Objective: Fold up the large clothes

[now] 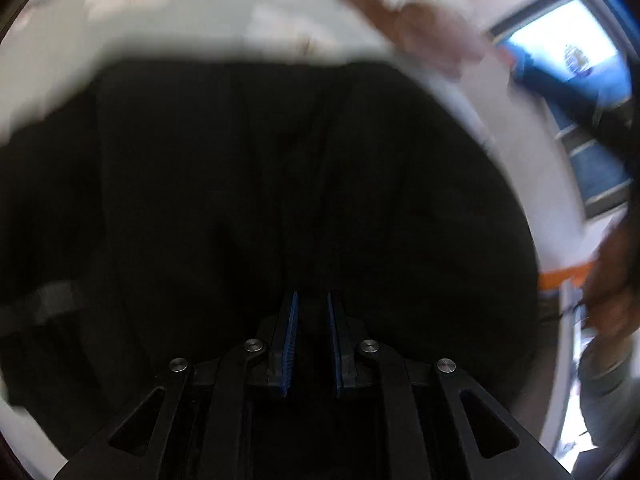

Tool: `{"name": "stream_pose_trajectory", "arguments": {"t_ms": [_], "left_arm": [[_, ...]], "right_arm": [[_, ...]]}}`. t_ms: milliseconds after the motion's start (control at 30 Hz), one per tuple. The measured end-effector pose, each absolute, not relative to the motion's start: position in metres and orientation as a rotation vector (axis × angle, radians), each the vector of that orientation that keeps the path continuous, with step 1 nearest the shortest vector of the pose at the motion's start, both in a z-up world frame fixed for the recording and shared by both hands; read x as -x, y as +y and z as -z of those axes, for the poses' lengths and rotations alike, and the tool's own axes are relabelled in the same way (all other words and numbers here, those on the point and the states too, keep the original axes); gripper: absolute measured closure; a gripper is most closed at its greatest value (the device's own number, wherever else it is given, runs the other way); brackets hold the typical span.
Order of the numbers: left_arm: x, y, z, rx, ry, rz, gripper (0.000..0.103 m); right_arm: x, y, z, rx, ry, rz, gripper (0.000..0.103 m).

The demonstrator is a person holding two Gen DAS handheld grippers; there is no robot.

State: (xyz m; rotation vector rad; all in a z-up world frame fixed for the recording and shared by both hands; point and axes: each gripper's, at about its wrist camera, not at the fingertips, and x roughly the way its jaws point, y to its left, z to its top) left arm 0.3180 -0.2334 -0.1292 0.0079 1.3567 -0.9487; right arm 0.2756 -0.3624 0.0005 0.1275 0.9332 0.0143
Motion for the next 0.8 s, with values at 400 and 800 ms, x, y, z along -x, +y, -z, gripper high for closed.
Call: {"name": "stream_pose_trajectory", "arguments": {"t_ms": [400, 800], "left_arm": [[-0.32, -0.169, 0.122, 0.101, 1.296, 0.814, 0.094], [-0.275, -0.163, 0.08, 0.077, 1.133, 0.859, 0.093]], "right_arm": [[-0.235, -0.317, 0.117, -0.077, 1.231, 0.051, 0.048], [-0.197, -0.311, 0.071, -0.137, 1.052, -0.021, 0.046]]}}
